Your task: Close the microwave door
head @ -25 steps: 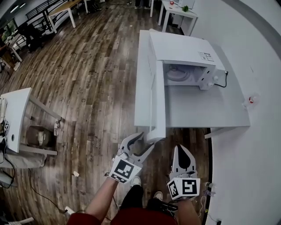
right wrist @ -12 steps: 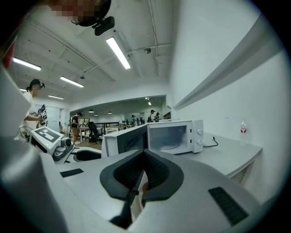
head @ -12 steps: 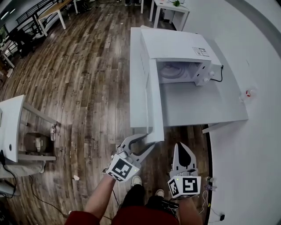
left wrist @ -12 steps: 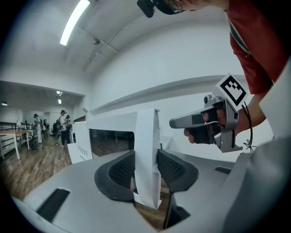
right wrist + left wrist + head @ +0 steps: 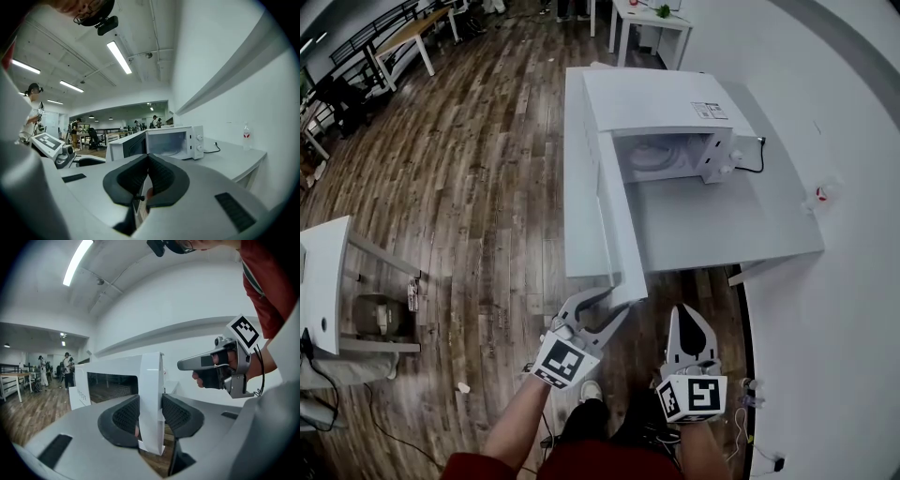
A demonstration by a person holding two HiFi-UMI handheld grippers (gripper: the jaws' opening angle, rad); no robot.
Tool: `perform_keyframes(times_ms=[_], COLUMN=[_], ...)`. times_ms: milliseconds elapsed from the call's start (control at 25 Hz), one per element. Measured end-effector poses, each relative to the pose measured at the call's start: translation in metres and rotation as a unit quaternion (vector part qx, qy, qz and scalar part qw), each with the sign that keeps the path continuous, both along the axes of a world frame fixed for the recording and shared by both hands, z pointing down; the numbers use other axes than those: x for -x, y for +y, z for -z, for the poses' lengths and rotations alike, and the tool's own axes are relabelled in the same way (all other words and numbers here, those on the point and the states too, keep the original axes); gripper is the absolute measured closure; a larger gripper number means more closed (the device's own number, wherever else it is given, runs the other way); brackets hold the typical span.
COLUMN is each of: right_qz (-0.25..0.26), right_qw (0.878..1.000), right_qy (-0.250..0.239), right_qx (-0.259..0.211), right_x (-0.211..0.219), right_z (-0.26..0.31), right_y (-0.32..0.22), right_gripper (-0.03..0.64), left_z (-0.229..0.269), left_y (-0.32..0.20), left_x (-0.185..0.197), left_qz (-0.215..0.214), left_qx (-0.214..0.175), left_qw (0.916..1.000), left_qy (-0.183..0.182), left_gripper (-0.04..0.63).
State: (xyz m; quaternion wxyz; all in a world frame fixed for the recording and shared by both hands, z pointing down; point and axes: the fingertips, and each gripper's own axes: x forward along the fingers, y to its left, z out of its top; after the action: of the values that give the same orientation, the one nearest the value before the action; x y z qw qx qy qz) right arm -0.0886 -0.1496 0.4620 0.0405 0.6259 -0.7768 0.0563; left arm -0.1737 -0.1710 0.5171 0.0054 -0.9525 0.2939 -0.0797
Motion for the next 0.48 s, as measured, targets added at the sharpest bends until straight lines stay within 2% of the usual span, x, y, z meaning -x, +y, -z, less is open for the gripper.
perform_keyframes(times_ms=[280,480], right_qz=[0.004,0.018], right_qw=[1.0,1.0], right_qy=[-0.009,-0.01], right_qx=[-0.013,-0.02], right_x=[-0.044,-0.091], right_z=[0.005,0.012], right_y=[-0.005,-0.013], right_gripper=[0.589,0.589], left_z=[-0.001,0.002], left_y=[-0.001,-0.008], left_x=[-0.034,-0.063], left_qz=[0.029,0.071], left_qx=[0.001,0.0], left_qw=[0.9996,0.9974], left_qy=[0.0,0.005], left_gripper=[0.43,0.43])
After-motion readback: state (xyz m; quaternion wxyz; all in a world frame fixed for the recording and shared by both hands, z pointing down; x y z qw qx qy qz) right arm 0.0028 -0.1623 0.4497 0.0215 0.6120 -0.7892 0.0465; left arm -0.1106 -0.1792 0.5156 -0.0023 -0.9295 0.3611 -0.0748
